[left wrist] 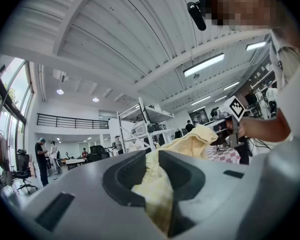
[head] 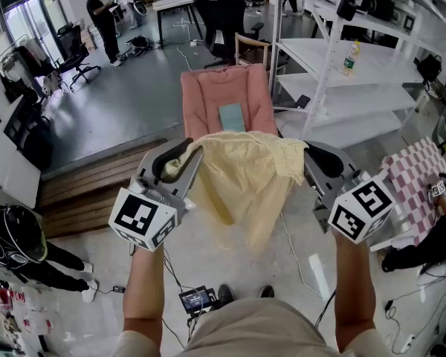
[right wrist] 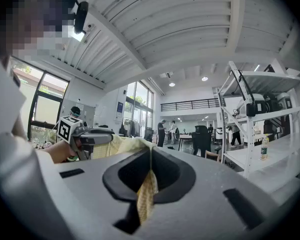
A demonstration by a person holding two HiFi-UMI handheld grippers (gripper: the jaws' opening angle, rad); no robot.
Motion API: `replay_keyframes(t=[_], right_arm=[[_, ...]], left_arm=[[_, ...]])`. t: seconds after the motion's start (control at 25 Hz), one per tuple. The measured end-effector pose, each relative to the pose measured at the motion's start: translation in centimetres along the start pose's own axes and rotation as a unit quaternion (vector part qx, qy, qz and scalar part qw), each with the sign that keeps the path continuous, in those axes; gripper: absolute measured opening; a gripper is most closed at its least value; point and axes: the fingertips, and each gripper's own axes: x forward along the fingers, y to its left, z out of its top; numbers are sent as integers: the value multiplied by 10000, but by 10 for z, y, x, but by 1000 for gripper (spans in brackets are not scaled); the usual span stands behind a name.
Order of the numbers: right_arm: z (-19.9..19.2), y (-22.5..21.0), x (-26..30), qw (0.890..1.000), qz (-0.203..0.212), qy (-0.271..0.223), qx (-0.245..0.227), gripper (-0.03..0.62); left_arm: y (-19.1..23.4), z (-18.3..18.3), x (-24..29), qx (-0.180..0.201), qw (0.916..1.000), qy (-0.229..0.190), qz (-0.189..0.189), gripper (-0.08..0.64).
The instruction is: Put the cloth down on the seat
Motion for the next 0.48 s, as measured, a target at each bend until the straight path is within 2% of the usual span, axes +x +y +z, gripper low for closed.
replay_keyframes(t=[0.48], right_arm=[[-13, 13, 15, 9999, -120, 7, -70, 2]], left_arm=[[14, -20, -11, -50, 10000, -73, -1, 75]])
